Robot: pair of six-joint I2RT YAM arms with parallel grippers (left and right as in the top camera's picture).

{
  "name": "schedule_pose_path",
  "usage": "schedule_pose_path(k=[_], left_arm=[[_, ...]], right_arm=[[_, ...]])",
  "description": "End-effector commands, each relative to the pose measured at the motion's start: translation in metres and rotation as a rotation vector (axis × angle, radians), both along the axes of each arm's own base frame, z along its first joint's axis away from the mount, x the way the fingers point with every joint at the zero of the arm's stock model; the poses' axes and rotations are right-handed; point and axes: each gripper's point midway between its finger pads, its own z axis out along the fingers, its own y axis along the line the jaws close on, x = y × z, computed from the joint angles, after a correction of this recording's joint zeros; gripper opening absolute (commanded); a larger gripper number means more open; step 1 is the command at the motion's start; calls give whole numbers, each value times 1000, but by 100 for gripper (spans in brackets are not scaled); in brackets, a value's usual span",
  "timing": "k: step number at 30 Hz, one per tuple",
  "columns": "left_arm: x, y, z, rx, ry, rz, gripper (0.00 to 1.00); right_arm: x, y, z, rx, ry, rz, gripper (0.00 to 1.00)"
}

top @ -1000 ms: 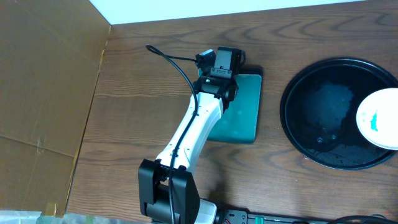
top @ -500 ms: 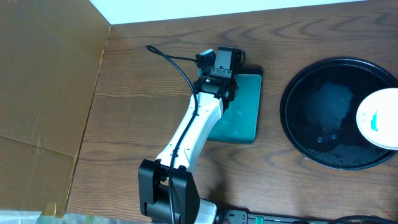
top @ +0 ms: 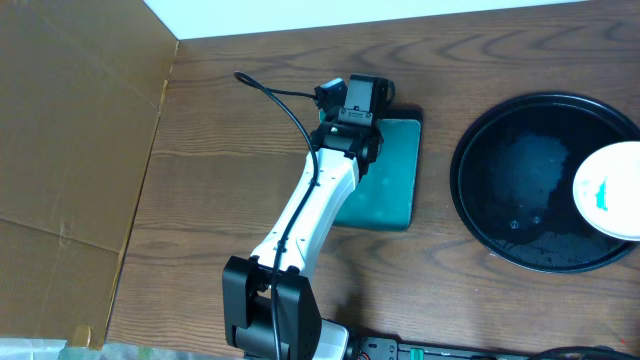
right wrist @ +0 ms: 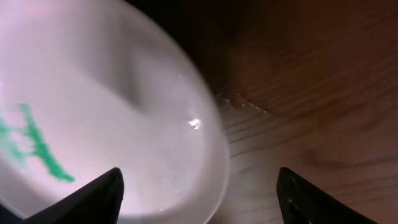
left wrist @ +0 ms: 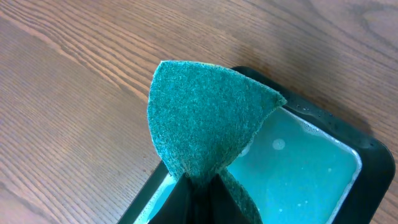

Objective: Clean dirty plates on tray and stack at the side
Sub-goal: 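Grip the rim of the last white plate with the right gripper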

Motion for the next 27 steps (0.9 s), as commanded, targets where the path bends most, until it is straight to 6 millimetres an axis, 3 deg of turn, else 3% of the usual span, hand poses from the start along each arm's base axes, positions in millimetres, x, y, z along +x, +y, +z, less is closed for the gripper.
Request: schedule_pose_path(k=[1, 8, 14, 18, 22, 26, 27], left_arm=[[-1, 3, 2, -2, -11, 16, 7], [1, 2, 3, -4, -22, 16, 7], [1, 2, 3, -4, -21, 16, 7], [1, 2, 3, -4, -22, 16, 7], [1, 2, 3, -4, -21, 16, 7], [1, 2, 3, -4, -21, 16, 7], [1, 2, 3, -4, -21, 16, 7]], right_arm=[[-9, -16, -7, -12, 17, -36, 77], [0, -7, -20, 172, -80, 6, 72], [3, -8, -22, 181, -103, 7, 55], [4, -7, -29, 182, -122, 9, 50], [1, -5, -36, 185, -121, 9, 31], [6, -3, -34, 200, -143, 13, 3], [8, -1, -33, 214, -153, 15, 1]])
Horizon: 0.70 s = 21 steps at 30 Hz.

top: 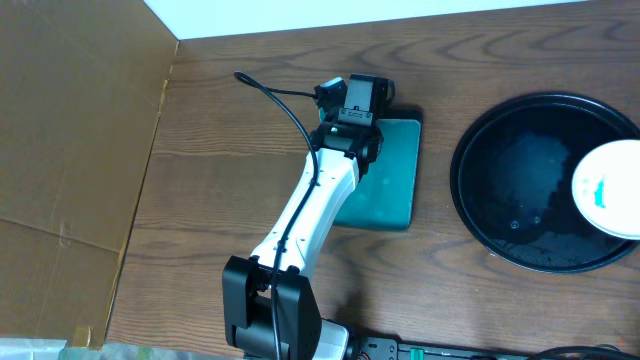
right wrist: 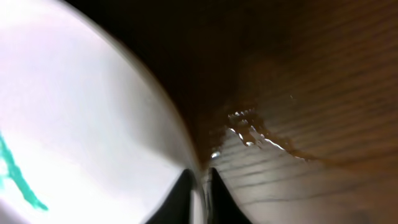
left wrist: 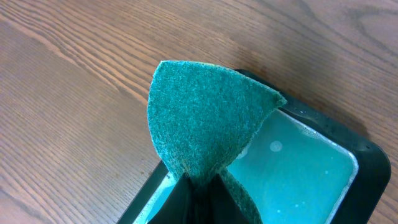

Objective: Clean dirty plates on tray and stack at the side
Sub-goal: 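Grip the rim of the last white plate with the right gripper, then scrub the last plate with the green sponge using the left gripper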

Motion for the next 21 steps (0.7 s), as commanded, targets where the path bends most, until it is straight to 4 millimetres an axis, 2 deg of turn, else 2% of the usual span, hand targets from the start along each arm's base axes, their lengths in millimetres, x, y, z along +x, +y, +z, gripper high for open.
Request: schedule_pose_path(k=[1, 7, 11, 14, 18, 21], left_arm=[[-1, 3, 2, -2, -11, 17, 7], [-1, 3, 2, -2, -11, 16, 7], [0, 0, 1, -16, -11, 8, 7], [3, -11, -1, -76, -13, -26, 7], [5, -29, -5, -167, -6, -79, 7], [9, -58, -7, -309, -3, -168, 7]], right_arm=[[6, 6, 3, 50, -31, 4, 1], [29, 36, 33, 230, -135, 76, 1], [53, 70, 57, 349, -253, 174, 1], [64, 94, 59, 343, -290, 255, 1], [67, 132, 56, 341, -290, 366, 1], [69, 148, 42, 291, -255, 382, 1]])
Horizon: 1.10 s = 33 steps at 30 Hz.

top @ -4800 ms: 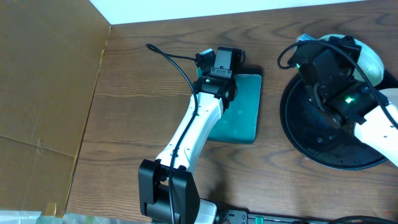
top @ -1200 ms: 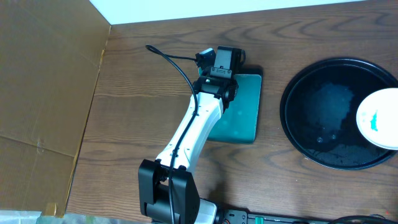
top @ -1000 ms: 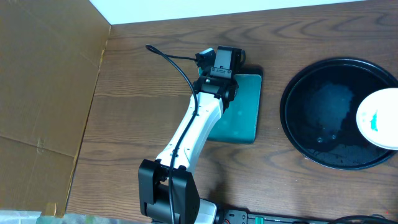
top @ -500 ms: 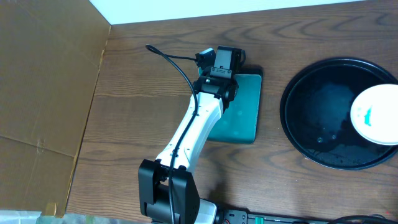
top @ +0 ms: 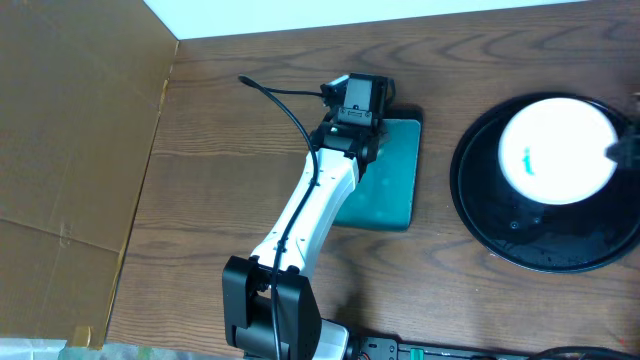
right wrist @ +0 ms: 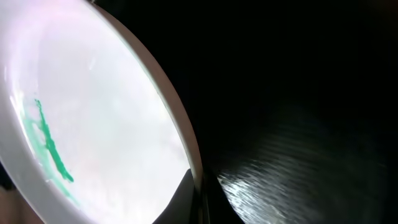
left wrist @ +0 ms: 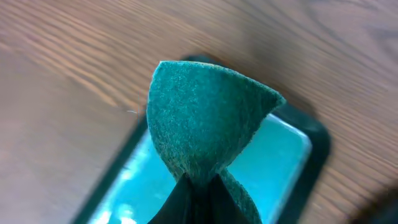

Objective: Clean dirty plates on tray and stack at the side
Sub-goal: 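Scrub the last plate with the green sponge using the left gripper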

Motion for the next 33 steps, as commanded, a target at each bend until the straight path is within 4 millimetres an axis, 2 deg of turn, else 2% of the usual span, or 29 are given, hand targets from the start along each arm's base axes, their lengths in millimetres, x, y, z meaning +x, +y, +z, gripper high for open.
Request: schedule_pose_path(k=[1, 3, 8, 13, 18, 21, 26, 30, 33], left_arm=[[2, -39, -1, -200, 5, -115, 7], [4, -55, 2, -265, -5, -166, 7], [8, -78, 10, -313, -45, -188, 7], [1, -108, 11, -368, -45, -192, 7], [-5, -155, 7, -389, -52, -285, 7], [-7, -191, -5, -398, -54, -358, 7], [-14, -237, -33, -441, -27, -393, 7], [-24, -261, -58, -436, 12, -432, 7], [-31, -274, -74, -427, 35, -457, 7]], right_arm=[[4, 20, -17, -42, 31, 23, 1], [8, 30, -30, -53, 44, 26, 1], [11, 47, -62, -33, 114, -4, 1], [4, 45, -84, -52, 176, -11, 1], [2, 42, -91, -71, 196, -30, 1], [3, 39, -92, -88, 195, -38, 1], [3, 38, -92, -97, 195, -41, 1], [3, 36, -88, -102, 191, -50, 1], [4, 25, -83, -165, 176, -73, 1]])
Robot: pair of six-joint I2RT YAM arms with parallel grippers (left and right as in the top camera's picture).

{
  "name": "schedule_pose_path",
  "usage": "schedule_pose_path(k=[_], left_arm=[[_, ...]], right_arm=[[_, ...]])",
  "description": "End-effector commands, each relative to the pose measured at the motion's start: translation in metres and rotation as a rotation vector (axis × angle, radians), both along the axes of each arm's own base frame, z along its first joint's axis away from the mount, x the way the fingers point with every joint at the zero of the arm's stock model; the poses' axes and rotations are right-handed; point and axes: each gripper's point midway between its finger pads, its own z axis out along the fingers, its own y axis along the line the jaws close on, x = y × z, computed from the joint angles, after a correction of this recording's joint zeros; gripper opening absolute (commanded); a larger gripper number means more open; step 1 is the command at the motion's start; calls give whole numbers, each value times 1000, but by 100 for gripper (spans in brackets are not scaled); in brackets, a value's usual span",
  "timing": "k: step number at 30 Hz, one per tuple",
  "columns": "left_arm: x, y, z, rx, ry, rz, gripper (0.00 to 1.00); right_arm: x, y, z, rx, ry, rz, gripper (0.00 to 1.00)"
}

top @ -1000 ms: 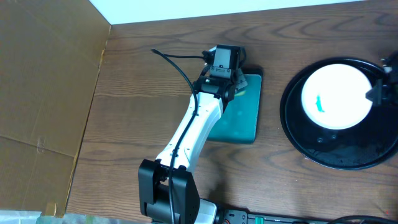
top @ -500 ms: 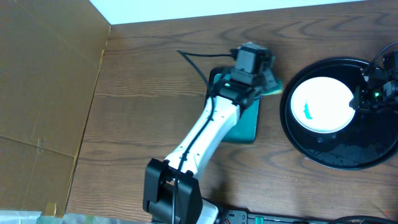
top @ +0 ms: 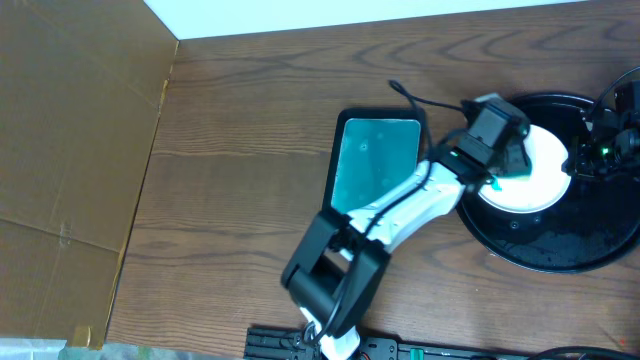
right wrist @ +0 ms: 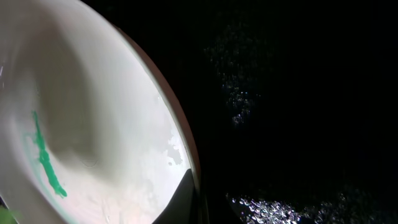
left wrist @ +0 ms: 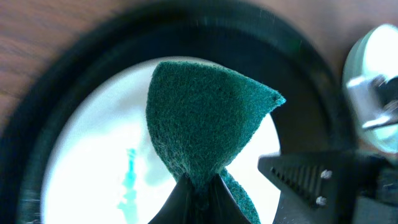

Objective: Clean dirty plates on tray and stack at the side
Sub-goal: 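Scrub the last plate with the green sponge using the left gripper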

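Observation:
A white plate (top: 530, 172) with a green smear (right wrist: 43, 155) lies in the round black tray (top: 545, 245). My right gripper (right wrist: 194, 196) is shut on the plate's rim, reaching in from the right (top: 590, 150). My left gripper (left wrist: 200, 190) is shut on a folded green sponge (left wrist: 205, 124), held just over the plate's (left wrist: 93, 168) face beside the smear (left wrist: 130, 186). I cannot tell whether the sponge touches the plate. Overhead, the left wrist (top: 490, 125) covers the plate's left part.
A teal basin of water (top: 375, 165) sits on the wooden table left of the tray. Water drops lie on the tray floor (right wrist: 298, 93). A cardboard wall (top: 70, 150) stands at the far left. The left arm (top: 400, 215) spans from the front edge to the tray.
My left arm has gone from over the teal basin to over the plate in the tray, sponge still held. The plate sits a little lower and further left, still gripped by the right gripper.
The plate lay at the tray's right edge with my right gripper open around its rim, and the left held the sponge over the basin. Then the right was shut on the rim. Then the plate was over the tray's middle. Now the sponge is at the plate.

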Motion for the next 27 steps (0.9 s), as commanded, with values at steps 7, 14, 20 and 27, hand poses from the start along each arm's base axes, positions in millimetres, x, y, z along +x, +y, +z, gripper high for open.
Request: schedule_pose_path(k=[7, 14, 20, 27], left_arm=[[-9, -29, -40, 11, 14, -37, 7], [-3, 11, -82, 212, 30, 49, 7], [6, 74, -86, 433, 32, 113, 7], [21, 109, -75, 491, 23, 162, 7]], right_arm=[[-2, -19, -4, -195, -3, -27, 1], [-4, -7, -4, -209, -16, 8, 1], [-3, -9, -5, -223, -17, 4, 1], [-3, -9, -5, -223, -17, 4, 1]])
